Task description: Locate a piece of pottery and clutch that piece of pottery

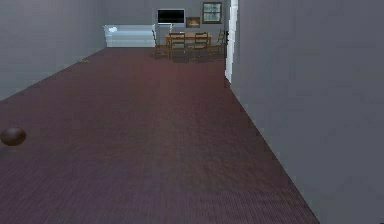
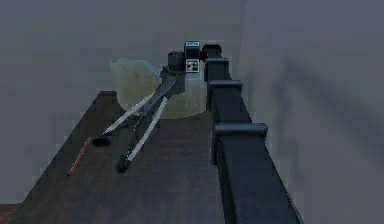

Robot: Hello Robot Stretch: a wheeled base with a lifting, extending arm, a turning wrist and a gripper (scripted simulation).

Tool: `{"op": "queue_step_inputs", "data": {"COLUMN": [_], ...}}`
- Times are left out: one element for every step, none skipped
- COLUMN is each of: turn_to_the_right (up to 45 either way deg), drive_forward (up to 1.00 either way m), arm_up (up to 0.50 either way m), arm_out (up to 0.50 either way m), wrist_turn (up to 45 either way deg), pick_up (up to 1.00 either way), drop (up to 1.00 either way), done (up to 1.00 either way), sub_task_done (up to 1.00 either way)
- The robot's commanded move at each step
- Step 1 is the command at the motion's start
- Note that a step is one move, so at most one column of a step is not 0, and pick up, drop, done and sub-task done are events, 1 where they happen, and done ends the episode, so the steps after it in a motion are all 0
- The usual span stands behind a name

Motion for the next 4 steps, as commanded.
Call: {"op": "queue_step_inputs", "data": {"turn_to_the_right": [0.0, 0.0, 0.0, 0.0], "drive_forward": [0.0, 0.0, 0.0, 0.0], "arm_up": [0.0, 0.0, 0.0, 0.0], "arm_out": [0.0, 0.0, 0.0, 0.0], "wrist_turn": [45.0, 45.0, 24.0, 0.0], "pick_up": [0.0, 0.0, 0.0, 1.0], "drop": [0.0, 0.0, 0.0, 0.0], "done": [0.0, 0.0, 0.0, 0.0], "sub_task_done": [0.0, 0.0, 0.0, 0.0]}}
